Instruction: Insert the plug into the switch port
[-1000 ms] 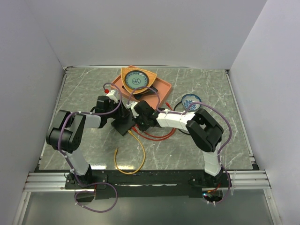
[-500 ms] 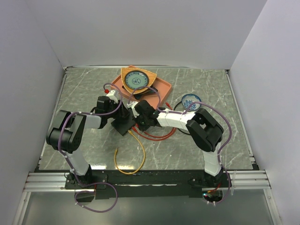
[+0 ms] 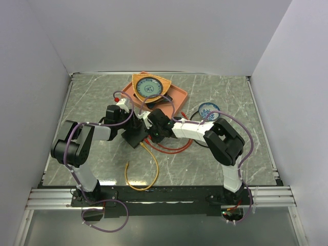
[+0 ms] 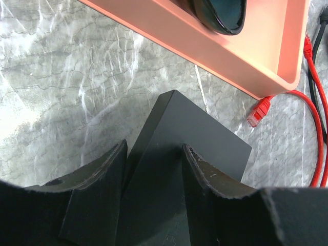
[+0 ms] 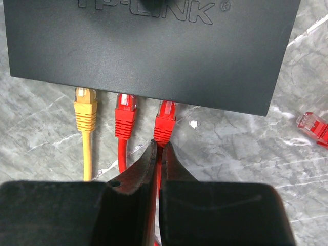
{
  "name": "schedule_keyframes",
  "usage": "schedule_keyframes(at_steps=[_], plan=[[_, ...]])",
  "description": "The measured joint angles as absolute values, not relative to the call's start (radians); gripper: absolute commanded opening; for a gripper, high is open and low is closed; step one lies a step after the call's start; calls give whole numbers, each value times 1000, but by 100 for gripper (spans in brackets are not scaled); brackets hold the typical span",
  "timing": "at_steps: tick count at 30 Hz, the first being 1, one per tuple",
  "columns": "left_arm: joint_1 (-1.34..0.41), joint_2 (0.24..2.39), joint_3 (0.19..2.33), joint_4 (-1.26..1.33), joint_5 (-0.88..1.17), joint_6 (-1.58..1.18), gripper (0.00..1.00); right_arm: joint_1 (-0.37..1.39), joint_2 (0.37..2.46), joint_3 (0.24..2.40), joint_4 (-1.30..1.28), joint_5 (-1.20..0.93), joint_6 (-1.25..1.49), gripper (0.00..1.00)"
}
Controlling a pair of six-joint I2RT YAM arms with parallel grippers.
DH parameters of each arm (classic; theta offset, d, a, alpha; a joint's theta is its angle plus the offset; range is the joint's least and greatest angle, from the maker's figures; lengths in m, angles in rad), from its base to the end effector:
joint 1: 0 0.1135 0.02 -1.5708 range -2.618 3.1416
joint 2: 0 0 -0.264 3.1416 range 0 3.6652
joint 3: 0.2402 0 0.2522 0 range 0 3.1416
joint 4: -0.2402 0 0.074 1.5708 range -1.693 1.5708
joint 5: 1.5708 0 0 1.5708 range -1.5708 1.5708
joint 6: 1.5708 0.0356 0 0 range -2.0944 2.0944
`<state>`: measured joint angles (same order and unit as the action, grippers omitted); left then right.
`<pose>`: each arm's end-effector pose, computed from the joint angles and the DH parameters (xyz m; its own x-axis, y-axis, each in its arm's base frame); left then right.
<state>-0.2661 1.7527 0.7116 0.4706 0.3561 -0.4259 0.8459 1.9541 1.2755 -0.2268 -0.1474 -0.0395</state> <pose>0.3187 -0.0997 0.1341 -0.6933 -0.2124 -0.6887 0.2670 0.8119 -0.5192 0.2709 0.3138 0.1654 -0.4896 -0.6116 -0.6215 -0.8205 0.5643 0.0911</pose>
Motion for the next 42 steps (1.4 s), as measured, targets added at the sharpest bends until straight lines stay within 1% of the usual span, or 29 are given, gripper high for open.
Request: schedule_keyframes(at_steps=[6, 12, 23, 28, 32, 34, 35, 36, 38, 39, 41, 42], plan=[[-266, 1764, 712, 489, 356, -427, 28, 846, 1952, 1275, -224, -145, -43, 0], [-268, 1771, 714, 506, 355, -428, 32, 846, 1949, 1271, -210, -139, -22, 0], [-273, 1768, 701, 529, 339, -429, 31, 847, 1948, 1270, -207, -120, 22, 0], [-273, 1768, 698, 537, 334, -429, 32, 847, 1953, 1274, -207, -112, 33, 0], [-274, 1764, 695, 537, 327, -430, 40, 847, 1953, 1274, -207, -111, 36, 0], [-275, 1760, 695, 530, 319, -433, 46, 847, 1953, 1274, -207, -111, 36, 1], [-276, 1755, 695, 523, 311, -435, 48, 847, 1953, 1274, -207, -111, 36, 3], [-277, 1748, 694, 511, 305, -438, 51, 847, 1953, 1273, -207, -111, 36, 9], [-278, 1735, 693, 492, 297, -443, 55, 847, 1950, 1270, -206, -112, 35, 14], [-278, 1725, 690, 471, 294, -443, 58, 847, 1947, 1266, -201, -112, 35, 19], [-280, 1706, 684, 444, 288, -447, 62, 852, 1935, 1244, -176, -109, 32, 22], [-281, 1697, 681, 432, 287, -450, 66, 855, 1927, 1232, -162, -105, 31, 24]])
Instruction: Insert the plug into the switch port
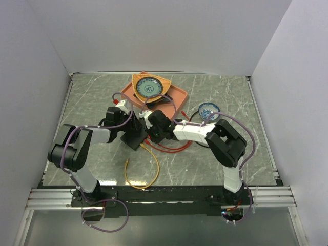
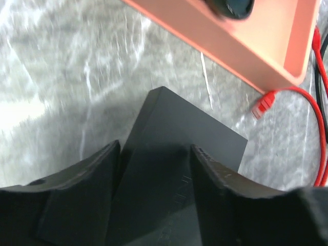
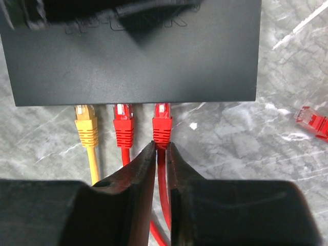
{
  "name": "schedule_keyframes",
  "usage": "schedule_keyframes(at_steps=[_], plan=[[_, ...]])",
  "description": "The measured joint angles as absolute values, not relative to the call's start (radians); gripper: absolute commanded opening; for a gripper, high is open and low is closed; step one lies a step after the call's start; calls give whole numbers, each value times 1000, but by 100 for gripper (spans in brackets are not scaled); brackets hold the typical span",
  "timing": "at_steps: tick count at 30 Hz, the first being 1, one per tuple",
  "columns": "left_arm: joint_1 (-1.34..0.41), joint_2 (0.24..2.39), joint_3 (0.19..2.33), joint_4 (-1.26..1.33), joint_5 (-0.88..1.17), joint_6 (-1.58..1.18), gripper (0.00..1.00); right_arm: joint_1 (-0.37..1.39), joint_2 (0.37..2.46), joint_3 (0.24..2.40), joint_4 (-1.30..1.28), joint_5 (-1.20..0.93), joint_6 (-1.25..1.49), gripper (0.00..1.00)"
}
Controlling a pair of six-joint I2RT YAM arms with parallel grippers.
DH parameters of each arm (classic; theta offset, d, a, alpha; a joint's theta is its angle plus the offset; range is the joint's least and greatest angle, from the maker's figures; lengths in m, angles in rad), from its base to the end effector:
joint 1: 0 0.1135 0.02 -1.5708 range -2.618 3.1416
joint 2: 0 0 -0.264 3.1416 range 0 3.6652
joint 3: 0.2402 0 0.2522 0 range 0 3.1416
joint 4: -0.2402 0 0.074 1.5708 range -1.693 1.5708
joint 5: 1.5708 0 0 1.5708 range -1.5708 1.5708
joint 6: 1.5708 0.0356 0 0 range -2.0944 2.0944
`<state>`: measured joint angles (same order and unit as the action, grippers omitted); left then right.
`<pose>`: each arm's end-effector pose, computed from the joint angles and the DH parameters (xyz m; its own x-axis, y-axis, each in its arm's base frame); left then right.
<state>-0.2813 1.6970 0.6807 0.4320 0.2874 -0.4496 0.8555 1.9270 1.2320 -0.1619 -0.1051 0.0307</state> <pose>0.3079 -0.0995 0.1391 -0.6917 -0.2340 -0.6833 0.2140 0.8372 -0.5033 0.2662 0.3122 0.1675 -0.5199 -0.5519 -0.6520 -0.7802 0.6176 0.0993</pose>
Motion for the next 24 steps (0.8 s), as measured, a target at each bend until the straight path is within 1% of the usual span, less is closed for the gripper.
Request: schedule_keyframes(at_steps=[2, 3, 5, 6, 8, 9, 11, 12, 14, 16, 17, 18, 20, 21, 24], plan=[[-286, 1673, 672, 400, 283, -459, 70, 869, 1908, 1209, -138, -93, 28, 27], [-289, 1661, 669, 384, 284, -468, 74, 875, 1900, 1200, -113, -90, 28, 29], [-301, 1639, 662, 350, 299, -494, 80, 893, 1882, 1185, -31, -87, 29, 32], [-312, 1629, 660, 334, 310, -504, 85, 903, 1873, 1185, 18, -86, 30, 35], [-321, 1610, 660, 307, 311, -524, 90, 917, 1837, 1174, 63, -86, 28, 38], [-317, 1598, 660, 284, 305, -534, 95, 924, 1816, 1159, 76, -85, 30, 39], [-312, 1574, 660, 247, 293, -543, 99, 930, 1787, 1138, 96, -83, 33, 42], [-311, 1556, 660, 223, 278, -548, 96, 931, 1776, 1127, 109, -82, 35, 45], [-311, 1519, 660, 179, 259, -548, 96, 932, 1750, 1098, 141, -70, 38, 49], [-310, 1472, 660, 130, 228, -547, 96, 932, 1708, 1061, 163, -56, 42, 57], [-307, 1442, 661, 106, 210, -546, 96, 932, 1680, 1045, 165, -47, 44, 61], [-303, 1411, 664, 78, 192, -543, 96, 932, 1653, 1029, 165, -38, 46, 72], [-292, 1348, 686, 11, 155, -540, 96, 932, 1588, 1002, 162, -10, 54, 80], [-287, 1317, 706, -21, 141, -538, 96, 932, 1552, 990, 159, 5, 57, 86], [-279, 1230, 795, -104, 114, -535, 96, 932, 1454, 978, 139, 51, 63, 91]])
